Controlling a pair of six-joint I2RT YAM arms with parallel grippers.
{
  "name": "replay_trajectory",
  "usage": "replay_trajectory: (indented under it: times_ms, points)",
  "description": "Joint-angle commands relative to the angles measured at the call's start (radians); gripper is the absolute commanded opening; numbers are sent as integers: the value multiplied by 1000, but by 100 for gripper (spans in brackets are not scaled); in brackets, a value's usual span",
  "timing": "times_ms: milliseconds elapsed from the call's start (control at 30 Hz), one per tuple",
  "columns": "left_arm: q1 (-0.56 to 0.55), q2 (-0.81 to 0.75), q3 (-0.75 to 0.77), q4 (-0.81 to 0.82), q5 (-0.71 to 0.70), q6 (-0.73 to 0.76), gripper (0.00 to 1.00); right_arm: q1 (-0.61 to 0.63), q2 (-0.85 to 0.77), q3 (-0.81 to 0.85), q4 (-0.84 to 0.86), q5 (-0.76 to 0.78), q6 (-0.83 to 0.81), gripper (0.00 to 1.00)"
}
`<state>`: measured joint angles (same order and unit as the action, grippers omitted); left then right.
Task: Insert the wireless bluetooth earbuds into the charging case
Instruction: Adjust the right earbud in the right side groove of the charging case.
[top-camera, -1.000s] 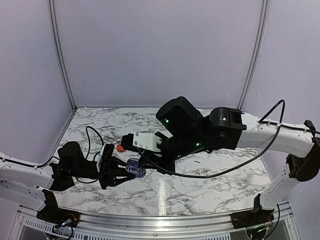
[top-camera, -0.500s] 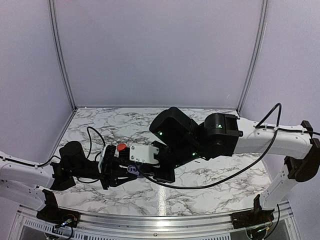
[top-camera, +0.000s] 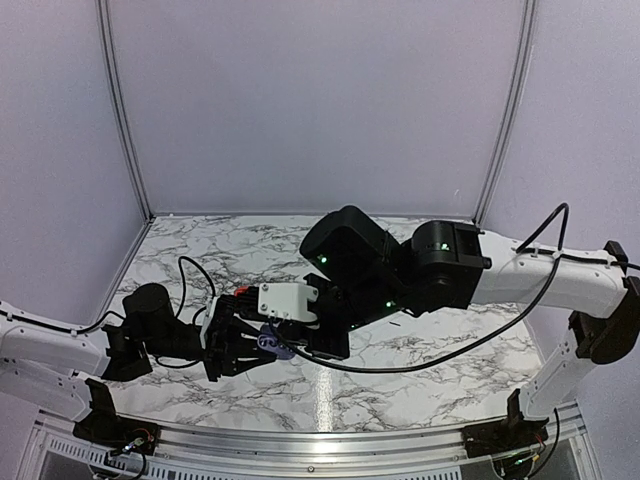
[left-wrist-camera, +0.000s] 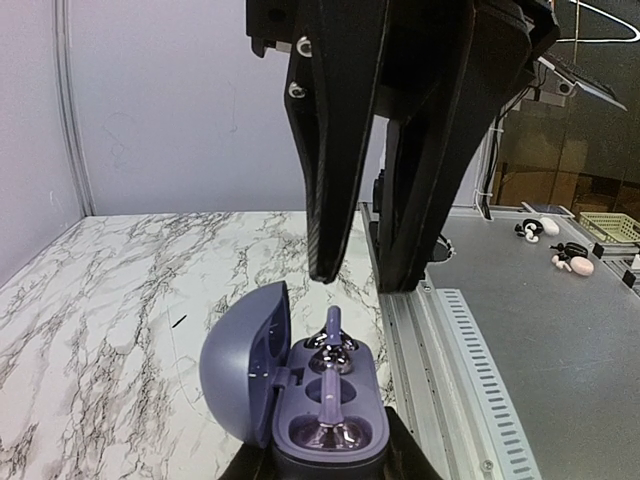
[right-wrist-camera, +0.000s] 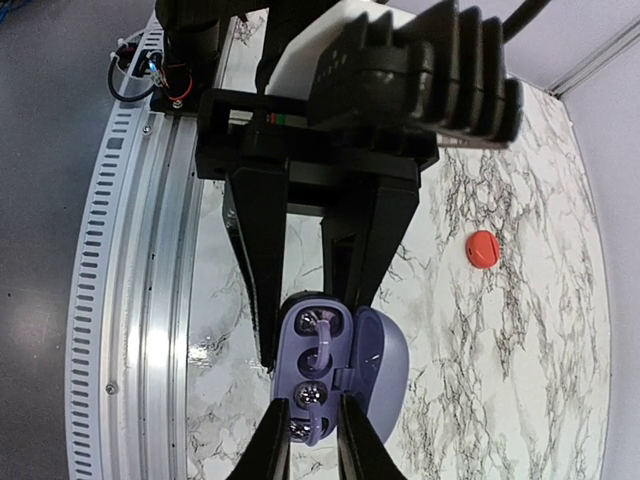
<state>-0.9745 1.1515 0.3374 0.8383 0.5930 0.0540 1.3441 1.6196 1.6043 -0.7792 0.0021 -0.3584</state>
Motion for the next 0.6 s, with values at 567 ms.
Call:
replay_trajectory:
  times_ms: [567]
  points:
    - [-6,-6,36,-11,1,22,0,9,14,-41,-12,84,-16,7]
